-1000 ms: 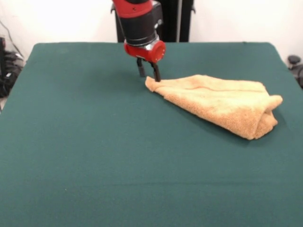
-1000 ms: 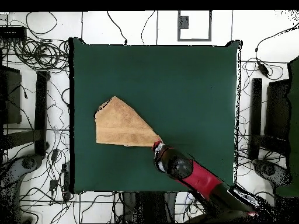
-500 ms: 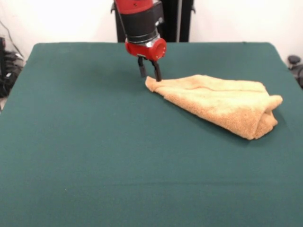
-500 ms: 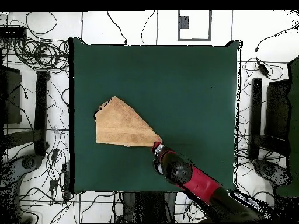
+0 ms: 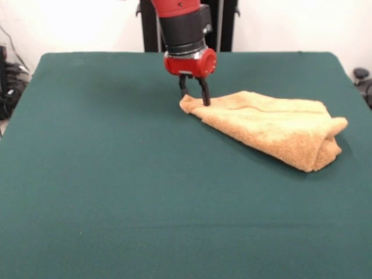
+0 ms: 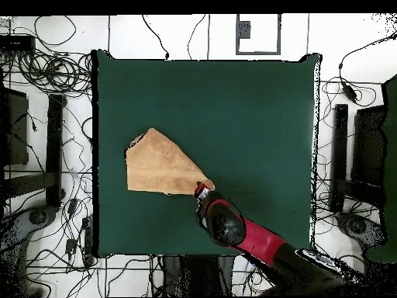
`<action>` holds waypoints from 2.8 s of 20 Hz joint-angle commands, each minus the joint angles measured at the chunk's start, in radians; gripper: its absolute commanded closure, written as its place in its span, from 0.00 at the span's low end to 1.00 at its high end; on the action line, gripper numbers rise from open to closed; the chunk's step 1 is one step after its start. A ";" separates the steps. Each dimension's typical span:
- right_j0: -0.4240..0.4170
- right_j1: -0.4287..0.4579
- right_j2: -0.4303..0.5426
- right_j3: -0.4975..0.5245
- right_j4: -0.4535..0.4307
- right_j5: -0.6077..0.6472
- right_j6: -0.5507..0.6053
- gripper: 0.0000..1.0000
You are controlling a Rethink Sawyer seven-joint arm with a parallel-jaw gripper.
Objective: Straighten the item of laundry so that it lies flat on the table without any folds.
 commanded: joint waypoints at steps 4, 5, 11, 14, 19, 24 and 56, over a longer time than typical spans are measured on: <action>0.038 0.092 0.167 -0.140 0.050 -0.023 0.223 0.00; 0.042 0.087 0.164 -0.138 0.055 -0.026 0.226 0.00; 0.030 0.087 0.169 -0.129 0.048 0.007 0.210 1.00; 0.039 0.080 0.158 -0.127 0.067 0.019 0.216 1.00; 0.056 0.069 0.141 -0.123 0.086 0.015 0.228 1.00; 0.116 0.021 0.081 -0.112 0.138 -0.014 0.258 1.00; 0.350 -0.051 -0.285 -0.350 0.573 1.384 0.793 1.00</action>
